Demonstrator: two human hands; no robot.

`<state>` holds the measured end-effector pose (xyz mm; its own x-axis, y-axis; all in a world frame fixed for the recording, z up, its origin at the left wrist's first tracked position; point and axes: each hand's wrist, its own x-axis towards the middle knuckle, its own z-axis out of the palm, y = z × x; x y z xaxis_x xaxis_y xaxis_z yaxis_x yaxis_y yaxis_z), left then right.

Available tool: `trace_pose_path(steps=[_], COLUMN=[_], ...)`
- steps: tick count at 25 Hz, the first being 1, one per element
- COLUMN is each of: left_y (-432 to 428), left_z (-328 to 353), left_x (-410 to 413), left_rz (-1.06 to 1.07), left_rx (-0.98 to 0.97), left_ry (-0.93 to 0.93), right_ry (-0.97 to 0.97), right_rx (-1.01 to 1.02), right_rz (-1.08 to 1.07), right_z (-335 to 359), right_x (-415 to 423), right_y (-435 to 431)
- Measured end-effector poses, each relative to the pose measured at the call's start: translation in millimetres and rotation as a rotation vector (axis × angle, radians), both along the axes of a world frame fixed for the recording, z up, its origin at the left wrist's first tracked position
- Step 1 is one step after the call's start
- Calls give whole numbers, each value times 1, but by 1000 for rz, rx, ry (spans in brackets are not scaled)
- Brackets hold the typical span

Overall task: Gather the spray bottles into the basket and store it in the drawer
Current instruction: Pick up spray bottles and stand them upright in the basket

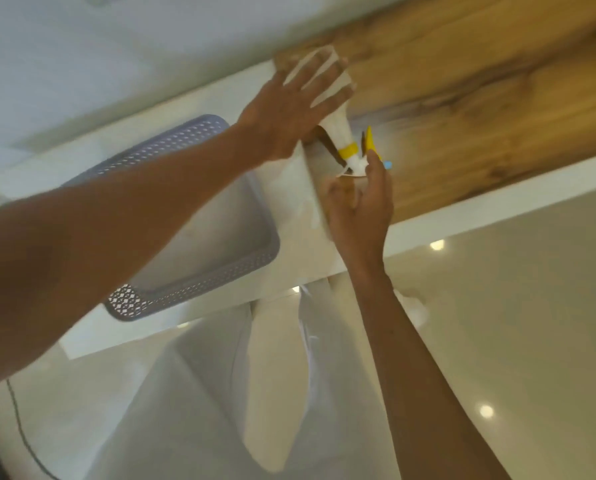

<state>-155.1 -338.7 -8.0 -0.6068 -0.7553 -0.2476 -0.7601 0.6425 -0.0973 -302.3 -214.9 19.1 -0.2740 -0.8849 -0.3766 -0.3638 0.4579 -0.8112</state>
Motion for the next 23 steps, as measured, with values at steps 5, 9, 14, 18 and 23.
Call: trace_pose_path(steps=[5,9,14,18,23], left_y=[-29,-28,42,127,193], left_z=[-5,14,41,44,22], left_x=[-2,-3,29,61,96], left_rz=[53,248,706,1121,1301], left_rx=[49,115,-49,-81,-93], left_ry=[-4,50,536,817,947], right_ry=[-18,-91,-211,-291,-243], right_rx=[-54,-37,-94,-216,-281], right_rz=[11,-66,-161,29,295], right_z=[-7,1,29,50,49], right_x=[-4,-1,29,81,150], right_y=[5,2,-15,-14,6])
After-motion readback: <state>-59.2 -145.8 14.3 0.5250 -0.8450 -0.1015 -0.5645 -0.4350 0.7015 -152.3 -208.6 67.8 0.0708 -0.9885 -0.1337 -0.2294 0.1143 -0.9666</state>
